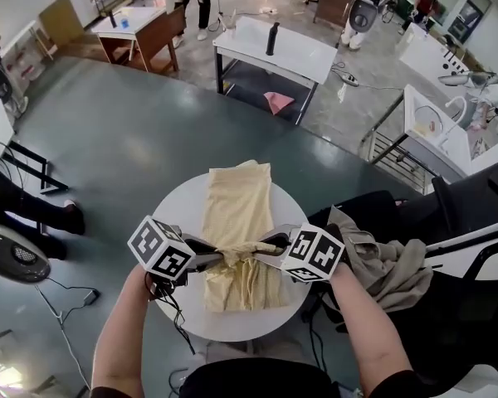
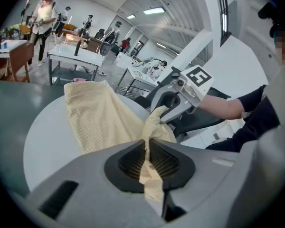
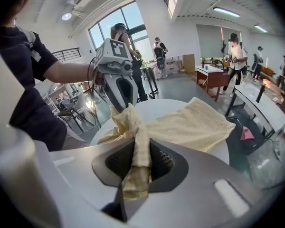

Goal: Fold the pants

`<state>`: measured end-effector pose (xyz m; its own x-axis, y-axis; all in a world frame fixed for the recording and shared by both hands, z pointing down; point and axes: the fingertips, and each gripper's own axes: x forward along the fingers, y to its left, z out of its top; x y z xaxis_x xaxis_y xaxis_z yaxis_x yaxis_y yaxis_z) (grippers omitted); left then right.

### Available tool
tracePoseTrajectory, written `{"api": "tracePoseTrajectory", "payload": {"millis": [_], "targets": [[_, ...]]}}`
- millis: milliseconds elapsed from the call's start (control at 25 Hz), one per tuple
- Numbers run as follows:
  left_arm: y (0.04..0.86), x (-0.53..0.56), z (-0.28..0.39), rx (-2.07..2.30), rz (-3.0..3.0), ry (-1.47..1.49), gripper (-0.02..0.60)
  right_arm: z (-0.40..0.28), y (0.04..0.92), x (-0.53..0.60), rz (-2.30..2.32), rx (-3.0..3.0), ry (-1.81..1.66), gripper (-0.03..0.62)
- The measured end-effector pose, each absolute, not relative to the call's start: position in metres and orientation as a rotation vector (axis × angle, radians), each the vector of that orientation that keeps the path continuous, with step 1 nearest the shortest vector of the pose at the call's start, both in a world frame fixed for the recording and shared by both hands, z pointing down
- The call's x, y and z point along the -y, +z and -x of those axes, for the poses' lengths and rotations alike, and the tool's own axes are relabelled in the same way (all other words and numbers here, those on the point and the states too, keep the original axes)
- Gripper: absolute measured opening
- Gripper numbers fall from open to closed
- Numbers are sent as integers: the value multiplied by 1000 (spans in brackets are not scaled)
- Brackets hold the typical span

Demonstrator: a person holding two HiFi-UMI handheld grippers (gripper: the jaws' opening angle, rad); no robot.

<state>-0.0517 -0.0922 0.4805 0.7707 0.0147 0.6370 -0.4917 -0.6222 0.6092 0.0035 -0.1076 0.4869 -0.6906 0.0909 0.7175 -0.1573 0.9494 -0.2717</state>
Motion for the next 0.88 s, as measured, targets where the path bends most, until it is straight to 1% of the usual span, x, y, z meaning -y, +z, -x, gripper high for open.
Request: {"api": "tracePoseTrajectory", "payload": {"millis": [200, 360, 440, 520, 560, 680, 800, 880], "targets": [[515, 105, 58, 393, -2091, 854, 31, 1, 518, 119, -81, 2242, 383, 72], [528, 114, 63, 441, -2098, 905, 40, 4, 528, 126, -103, 2237, 388, 82], [529, 125, 70, 512, -2134, 906, 67, 4, 528, 134, -136, 2241, 396, 111], [527, 138, 79, 605, -2172, 896, 111, 1, 527, 148, -204, 2255, 396, 164], [526, 144, 84, 643, -2176, 887, 115, -1, 524, 156, -254, 2269, 394, 177], [522, 149, 94, 690, -2173, 864, 104, -7, 506, 182, -416, 2337, 377, 182], [512, 135, 86, 618, -2199, 848, 67, -6, 490, 178, -392, 2384, 388, 141], [507, 117, 69, 531, -2216, 827, 21, -5, 489, 157, -290, 2380, 400, 117]]}}
